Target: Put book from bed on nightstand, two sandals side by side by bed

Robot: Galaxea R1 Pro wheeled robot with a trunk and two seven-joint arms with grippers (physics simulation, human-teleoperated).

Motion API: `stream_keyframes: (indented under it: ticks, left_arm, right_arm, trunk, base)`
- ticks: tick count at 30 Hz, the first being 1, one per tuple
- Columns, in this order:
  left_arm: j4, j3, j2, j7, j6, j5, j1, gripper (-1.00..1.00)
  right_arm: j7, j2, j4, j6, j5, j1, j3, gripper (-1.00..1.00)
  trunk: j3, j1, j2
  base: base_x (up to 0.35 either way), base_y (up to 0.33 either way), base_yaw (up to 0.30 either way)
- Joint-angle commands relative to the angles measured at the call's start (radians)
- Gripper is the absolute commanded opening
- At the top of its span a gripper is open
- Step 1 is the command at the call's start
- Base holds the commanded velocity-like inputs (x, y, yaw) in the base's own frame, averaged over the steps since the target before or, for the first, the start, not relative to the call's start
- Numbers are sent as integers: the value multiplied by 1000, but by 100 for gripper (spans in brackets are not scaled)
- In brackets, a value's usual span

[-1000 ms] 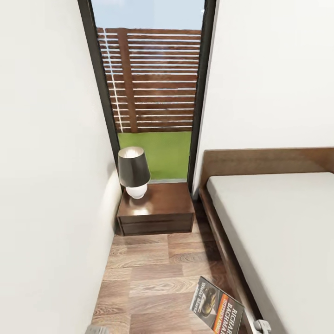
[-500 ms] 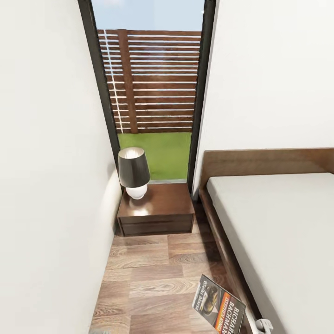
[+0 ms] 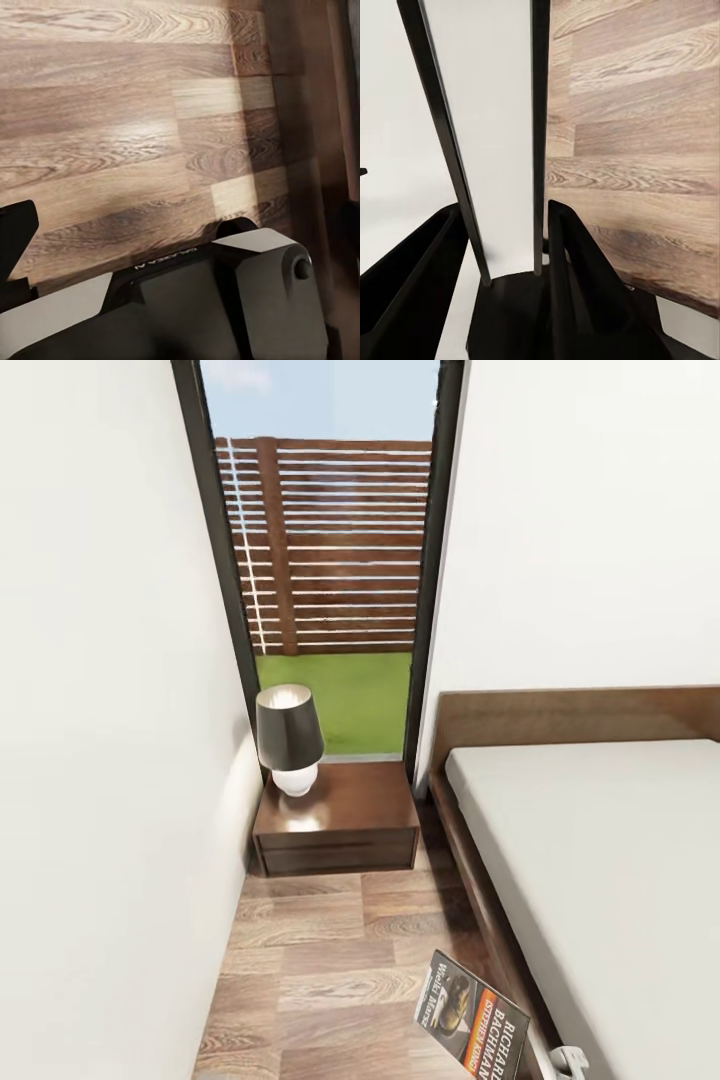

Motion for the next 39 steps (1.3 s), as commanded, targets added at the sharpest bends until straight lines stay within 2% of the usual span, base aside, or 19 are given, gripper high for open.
stream_keyframes:
  ticks: [1,27,39]
  left_arm:
    - [1,6,0,-2,-8,-11,-1,100]
    - [1,6,0,-2,-8,-11,-1,100]
    - [1,6,0,-3,-8,-11,-1,100]
  right_arm:
    - [3,0,0,7,-7,-1,1,-100]
    - [3,0,0,7,-7,-1,1,-100]
    - [3,0,0,6,-7,-1,2,-100]
  trunk:
    - [0,0,-1]
    - [42,0,-1]
    - [46,0,-1]
  base:
    - [0,0,0]
    - [0,0,0]
    - [0,0,-4]
